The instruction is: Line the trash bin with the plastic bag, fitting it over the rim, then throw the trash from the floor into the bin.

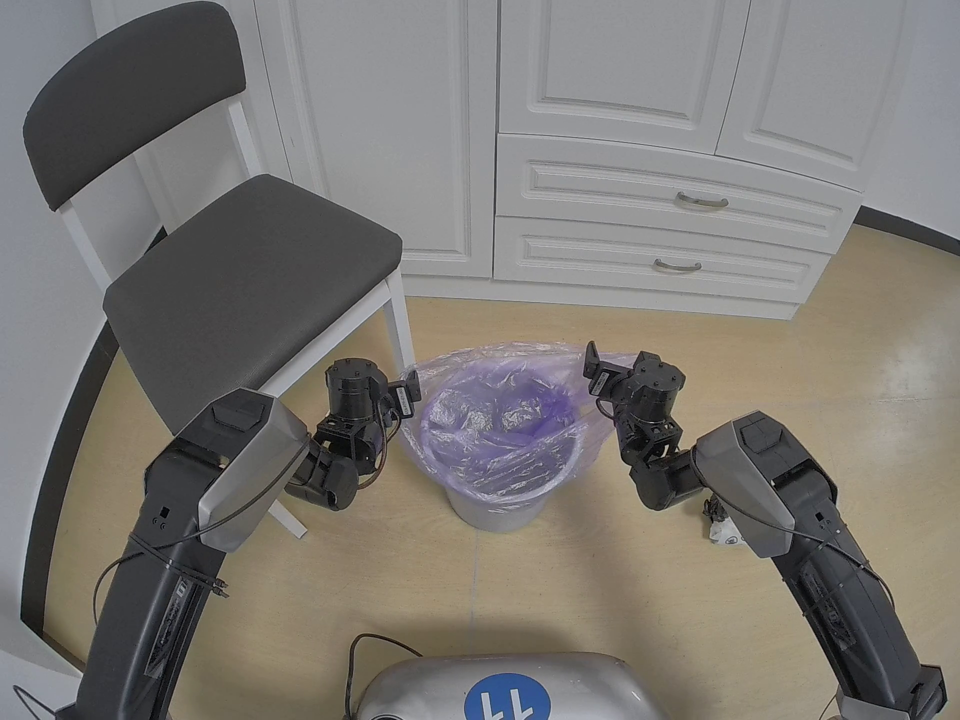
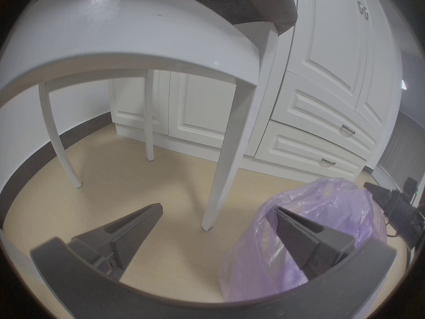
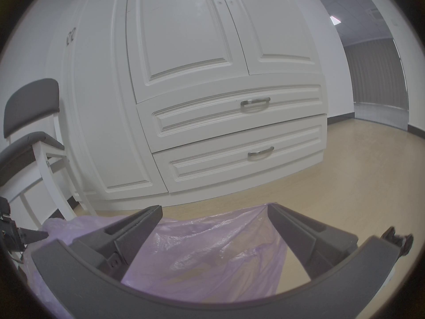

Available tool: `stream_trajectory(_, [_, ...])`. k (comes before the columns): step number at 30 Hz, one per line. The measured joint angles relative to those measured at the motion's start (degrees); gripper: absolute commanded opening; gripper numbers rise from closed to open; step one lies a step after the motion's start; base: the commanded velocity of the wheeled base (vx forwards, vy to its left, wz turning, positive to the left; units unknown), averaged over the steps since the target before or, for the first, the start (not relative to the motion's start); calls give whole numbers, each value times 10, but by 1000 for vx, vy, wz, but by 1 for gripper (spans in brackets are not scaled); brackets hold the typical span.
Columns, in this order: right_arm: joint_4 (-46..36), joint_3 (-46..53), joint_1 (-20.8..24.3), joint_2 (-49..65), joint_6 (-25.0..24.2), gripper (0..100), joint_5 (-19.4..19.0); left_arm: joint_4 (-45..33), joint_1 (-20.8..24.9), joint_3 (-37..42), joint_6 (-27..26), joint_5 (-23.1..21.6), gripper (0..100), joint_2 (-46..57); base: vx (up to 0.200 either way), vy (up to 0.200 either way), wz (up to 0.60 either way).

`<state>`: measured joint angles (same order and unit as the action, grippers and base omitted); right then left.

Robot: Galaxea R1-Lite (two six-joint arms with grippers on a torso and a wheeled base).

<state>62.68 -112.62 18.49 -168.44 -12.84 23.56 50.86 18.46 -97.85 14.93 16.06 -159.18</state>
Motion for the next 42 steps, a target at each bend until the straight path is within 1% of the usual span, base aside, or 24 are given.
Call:
stream_trajectory(5, [-8, -16, 1, -20, -11, 100, -3, 1, 1, -13, 2, 4, 100, -9, 0, 0, 0])
stream_trajectory(9, [-30, -18, 1, -28, -10, 100, 2, -6, 2, -23, -1, 22, 100, -16, 0, 0, 0])
stream_trajectory(16, [-17, 6, 0, -13, -9, 100, 1, -2, 0, -20, -2, 25, 100, -19, 0, 0, 0])
stream_trajectory(19, [-11, 55, 4, 10, -8, 100, -3, 0, -2, -7, -2, 22, 100, -13, 0, 0, 0])
stream_trajectory(25, [-15, 207, 15, 72, 13, 100, -22, 3, -5, 35, -13, 10, 100, 8, 0, 0, 0])
stream_trajectory(31, [-22, 357, 24, 152, 34, 100, -61, 3, -8, 78, -47, 2, 100, 26, 0, 0, 0])
stream_trajectory(33, [-23, 384, 25, 184, 30, 100, -76, 2, -8, 88, -56, 0, 100, 30, 0, 0, 0])
stream_trajectory(36, [-25, 407, 26, 229, 10, 100, -93, 2, -10, 95, -66, -3, 100, 32, 0, 0, 0])
stream_trajectory(39, [-26, 409, 20, 257, 1, 100, -99, 5, -14, 91, -68, -3, 100, 31, 0, 0, 0])
stream_trajectory(42, [-28, 391, 14, 263, -8, 100, -100, 7, -14, 79, -63, -4, 100, 29, 0, 0, 0])
